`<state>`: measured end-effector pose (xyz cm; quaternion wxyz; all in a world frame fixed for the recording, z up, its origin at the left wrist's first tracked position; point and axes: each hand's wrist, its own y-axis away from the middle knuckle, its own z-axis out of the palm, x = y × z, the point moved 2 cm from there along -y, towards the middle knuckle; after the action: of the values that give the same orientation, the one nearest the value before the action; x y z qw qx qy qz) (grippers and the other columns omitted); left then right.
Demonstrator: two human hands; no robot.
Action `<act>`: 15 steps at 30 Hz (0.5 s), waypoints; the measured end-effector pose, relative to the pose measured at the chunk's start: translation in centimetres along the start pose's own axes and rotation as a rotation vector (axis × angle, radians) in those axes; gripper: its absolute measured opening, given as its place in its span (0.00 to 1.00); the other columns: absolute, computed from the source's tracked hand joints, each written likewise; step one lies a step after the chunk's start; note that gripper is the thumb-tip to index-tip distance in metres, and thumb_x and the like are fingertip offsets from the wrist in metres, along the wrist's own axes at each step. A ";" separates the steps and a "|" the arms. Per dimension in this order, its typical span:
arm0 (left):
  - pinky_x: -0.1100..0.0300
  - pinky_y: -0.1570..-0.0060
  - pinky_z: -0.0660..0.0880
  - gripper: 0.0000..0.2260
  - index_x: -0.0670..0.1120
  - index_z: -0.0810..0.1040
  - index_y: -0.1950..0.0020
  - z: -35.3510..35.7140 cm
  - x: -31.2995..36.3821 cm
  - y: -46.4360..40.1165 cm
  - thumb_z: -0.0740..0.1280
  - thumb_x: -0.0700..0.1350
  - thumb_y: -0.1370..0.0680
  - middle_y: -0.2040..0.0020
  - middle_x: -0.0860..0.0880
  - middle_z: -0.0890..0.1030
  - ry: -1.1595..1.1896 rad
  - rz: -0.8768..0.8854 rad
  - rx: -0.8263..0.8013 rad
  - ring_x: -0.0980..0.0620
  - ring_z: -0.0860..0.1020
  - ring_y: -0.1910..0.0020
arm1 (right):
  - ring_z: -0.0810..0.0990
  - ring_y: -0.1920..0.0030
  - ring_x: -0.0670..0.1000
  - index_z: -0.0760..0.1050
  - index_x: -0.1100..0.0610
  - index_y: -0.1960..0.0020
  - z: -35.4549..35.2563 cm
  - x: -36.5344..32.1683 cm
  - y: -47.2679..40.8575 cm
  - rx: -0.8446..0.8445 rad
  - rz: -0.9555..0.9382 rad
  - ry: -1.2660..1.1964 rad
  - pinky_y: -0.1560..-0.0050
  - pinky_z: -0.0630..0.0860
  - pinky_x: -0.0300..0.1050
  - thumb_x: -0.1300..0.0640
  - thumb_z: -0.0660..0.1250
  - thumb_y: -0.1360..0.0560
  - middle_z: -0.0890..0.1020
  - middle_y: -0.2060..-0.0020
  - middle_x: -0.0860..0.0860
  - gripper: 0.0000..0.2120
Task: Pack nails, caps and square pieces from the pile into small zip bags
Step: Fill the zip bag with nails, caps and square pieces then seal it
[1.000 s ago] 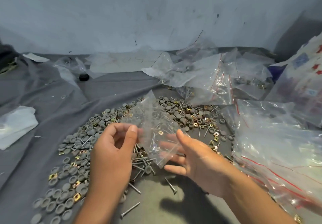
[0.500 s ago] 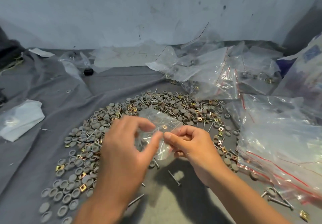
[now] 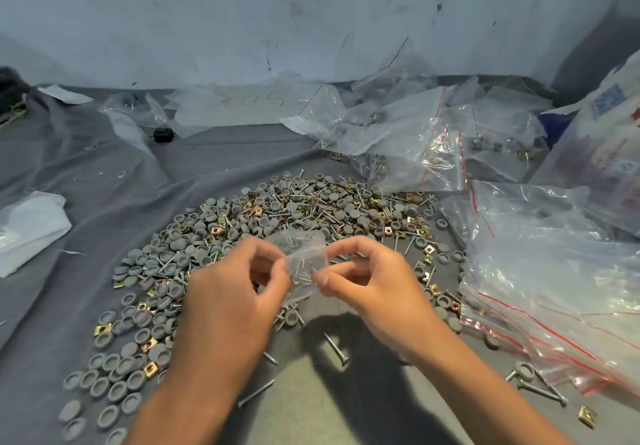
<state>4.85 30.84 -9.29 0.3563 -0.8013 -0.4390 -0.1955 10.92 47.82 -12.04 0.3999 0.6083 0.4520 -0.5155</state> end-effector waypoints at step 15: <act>0.58 0.40 0.75 0.16 0.49 0.84 0.44 0.5 0.4 0.2 0.72 0.33 0.27 0.47 0.56 0.83 -0.124 0.115 -0.029 0.60 0.79 0.49 | 0.76 0.51 0.41 0.76 0.37 0.55 -8.9 0.9 -0.9 -0.124 0.058 1.096 0.49 0.76 0.44 0.45 0.73 0.25 0.77 0.54 0.37 0.07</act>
<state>5.18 31.36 -9.47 0.3273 -0.8408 -0.4108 -0.1309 12.45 56.69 -11.64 0.1552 0.7751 0.6066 -0.0846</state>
